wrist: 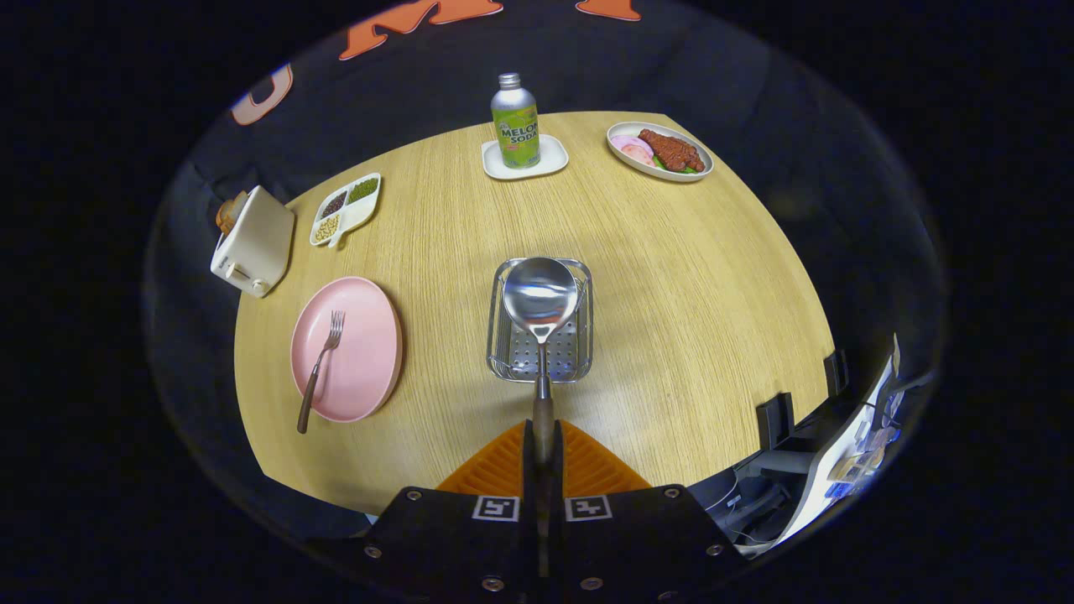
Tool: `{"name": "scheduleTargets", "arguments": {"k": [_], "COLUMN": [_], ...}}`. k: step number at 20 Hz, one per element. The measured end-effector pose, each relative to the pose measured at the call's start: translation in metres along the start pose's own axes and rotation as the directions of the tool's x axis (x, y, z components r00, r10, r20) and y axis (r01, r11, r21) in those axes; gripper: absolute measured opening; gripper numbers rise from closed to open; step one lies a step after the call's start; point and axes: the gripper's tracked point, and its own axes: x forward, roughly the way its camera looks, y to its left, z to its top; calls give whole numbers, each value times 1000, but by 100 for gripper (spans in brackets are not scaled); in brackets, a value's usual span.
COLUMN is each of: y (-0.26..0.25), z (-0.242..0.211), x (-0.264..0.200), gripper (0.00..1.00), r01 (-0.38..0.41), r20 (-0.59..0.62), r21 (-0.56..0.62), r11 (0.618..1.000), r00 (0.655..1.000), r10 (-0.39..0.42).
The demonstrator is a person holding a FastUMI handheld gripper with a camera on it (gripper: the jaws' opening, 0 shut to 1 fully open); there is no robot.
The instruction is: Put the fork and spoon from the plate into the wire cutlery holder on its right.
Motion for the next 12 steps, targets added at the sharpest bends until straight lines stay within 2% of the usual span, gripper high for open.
{"name": "scheduleTargets", "arguments": {"k": [12], "y": [-8], "z": [19], "x": [8], "gripper": [7], "r01": [-33], "r20": [-105], "r21": [-13], "r11": [999], "r00": [994], "r10": [32]}}
